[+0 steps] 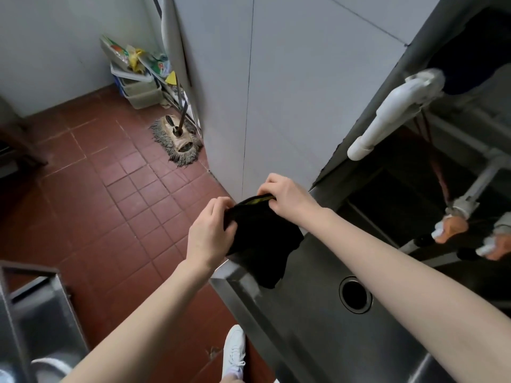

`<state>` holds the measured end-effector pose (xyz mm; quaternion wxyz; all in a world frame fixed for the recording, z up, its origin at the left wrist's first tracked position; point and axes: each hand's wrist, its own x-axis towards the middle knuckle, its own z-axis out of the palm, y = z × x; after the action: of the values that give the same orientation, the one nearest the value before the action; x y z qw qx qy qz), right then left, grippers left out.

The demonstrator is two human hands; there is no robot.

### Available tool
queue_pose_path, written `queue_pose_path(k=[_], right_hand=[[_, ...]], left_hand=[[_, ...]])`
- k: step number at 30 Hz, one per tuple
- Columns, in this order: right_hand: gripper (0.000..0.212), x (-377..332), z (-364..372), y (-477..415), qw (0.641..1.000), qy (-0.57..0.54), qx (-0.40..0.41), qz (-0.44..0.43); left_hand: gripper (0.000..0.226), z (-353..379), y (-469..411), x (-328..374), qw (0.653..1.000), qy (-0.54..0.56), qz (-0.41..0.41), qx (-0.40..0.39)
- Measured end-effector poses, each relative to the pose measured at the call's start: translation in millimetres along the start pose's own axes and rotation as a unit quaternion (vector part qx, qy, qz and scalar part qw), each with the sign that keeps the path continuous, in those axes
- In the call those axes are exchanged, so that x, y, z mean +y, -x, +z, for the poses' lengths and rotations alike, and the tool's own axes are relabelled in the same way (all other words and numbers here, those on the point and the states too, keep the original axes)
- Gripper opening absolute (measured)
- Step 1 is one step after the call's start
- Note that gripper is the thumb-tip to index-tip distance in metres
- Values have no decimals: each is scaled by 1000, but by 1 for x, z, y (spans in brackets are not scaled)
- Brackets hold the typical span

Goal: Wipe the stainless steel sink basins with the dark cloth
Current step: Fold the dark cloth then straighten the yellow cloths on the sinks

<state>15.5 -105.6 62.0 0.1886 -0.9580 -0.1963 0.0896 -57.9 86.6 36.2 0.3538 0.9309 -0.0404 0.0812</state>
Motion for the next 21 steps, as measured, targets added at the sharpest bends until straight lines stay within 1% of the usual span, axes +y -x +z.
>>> queue_pose_path(k=[2, 4, 5, 7, 9, 11, 12, 13, 15, 17, 19, 21], right_hand=[[29, 6, 1, 19, 997, 21, 46, -56], [25, 18, 9, 43, 987, 59, 85, -124], [23, 25, 16, 56, 980, 87, 92, -152], [17, 41, 32, 80, 966, 143, 81, -201], [16, 56, 50, 97, 956, 179, 52, -227], [27, 66, 62, 109, 956, 193, 26, -219], [35, 68, 67, 114, 959, 189, 26, -209], [42, 68, 70, 118, 964, 179, 33, -195], [48, 61, 72, 123, 974, 154, 60, -154], [54, 54, 75, 122, 979, 167, 63, -102], [62, 49, 78, 119, 980, 186, 8, -65], [70, 49, 83, 118, 981, 185, -52, -38]], left_hand=[[40, 2, 15, 6, 997, -27, 68, -9], [43, 11, 34, 11, 985, -67, 156, -32], [42, 17, 43, 13, 976, -84, 192, -50], [44, 31, 58, 15, 961, -113, 231, -106], [50, 43, 68, 11, 945, -156, 230, -173], [54, 50, 73, 4, 928, -207, 216, -224], [54, 51, 75, 1, 921, -226, 207, -241], [53, 52, 77, 0, 916, -243, 200, -249], [46, 53, 78, 0, 910, -270, 198, -246], [49, 54, 79, -1, 907, -282, 197, -245], [55, 54, 79, -3, 901, -290, 196, -254], [54, 55, 77, -5, 899, -292, 201, -258]])
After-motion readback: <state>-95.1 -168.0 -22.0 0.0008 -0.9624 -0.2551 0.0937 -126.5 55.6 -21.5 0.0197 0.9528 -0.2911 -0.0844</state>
